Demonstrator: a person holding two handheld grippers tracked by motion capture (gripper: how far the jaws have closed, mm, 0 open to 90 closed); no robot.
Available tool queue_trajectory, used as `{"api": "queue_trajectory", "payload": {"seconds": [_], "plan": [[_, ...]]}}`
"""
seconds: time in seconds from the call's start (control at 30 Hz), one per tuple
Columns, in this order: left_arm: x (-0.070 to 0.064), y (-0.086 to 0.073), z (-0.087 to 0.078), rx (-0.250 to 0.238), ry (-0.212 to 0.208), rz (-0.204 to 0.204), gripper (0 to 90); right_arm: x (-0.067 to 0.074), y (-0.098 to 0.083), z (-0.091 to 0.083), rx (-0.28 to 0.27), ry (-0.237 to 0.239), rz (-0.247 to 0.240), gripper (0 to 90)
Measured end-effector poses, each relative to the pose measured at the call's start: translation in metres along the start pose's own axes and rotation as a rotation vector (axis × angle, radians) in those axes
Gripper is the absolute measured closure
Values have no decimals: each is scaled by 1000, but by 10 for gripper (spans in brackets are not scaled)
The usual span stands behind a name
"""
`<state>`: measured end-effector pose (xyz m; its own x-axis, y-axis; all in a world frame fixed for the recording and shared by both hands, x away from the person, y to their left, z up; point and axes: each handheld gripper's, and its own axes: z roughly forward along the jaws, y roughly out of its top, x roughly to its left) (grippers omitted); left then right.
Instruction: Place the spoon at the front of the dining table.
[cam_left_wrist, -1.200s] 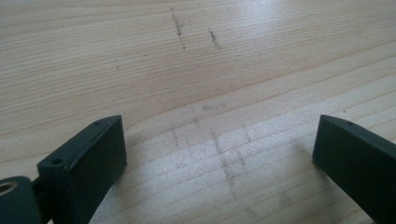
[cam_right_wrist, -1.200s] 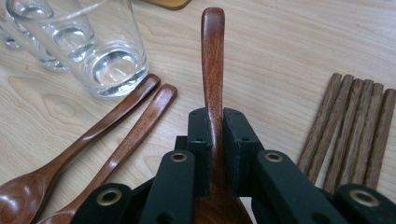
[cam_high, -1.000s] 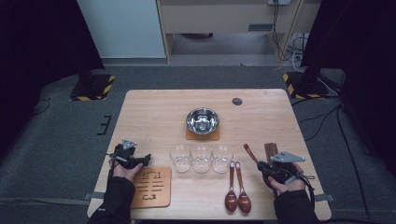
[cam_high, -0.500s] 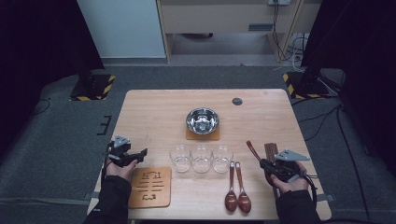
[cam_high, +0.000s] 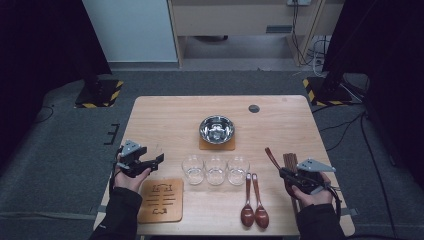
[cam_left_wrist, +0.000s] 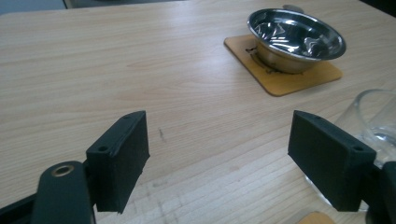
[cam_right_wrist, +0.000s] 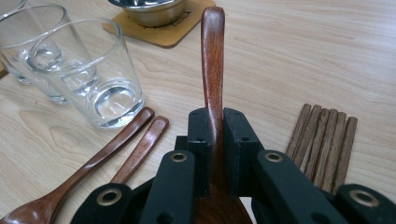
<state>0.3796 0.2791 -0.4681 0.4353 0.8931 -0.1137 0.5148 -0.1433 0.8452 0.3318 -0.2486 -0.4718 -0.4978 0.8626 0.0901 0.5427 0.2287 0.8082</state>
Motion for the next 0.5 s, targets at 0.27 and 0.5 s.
{"api": "queue_trajectory", "payload": {"seconds": [0.27,0.5], "plan": [[-9,10,-8,-25,-22,20,207,0,3,-3,-15,-2,-1,818],[-17,17,-11,-11,-36,38,211,2,5,-5,-25,6,-2,818]]}}
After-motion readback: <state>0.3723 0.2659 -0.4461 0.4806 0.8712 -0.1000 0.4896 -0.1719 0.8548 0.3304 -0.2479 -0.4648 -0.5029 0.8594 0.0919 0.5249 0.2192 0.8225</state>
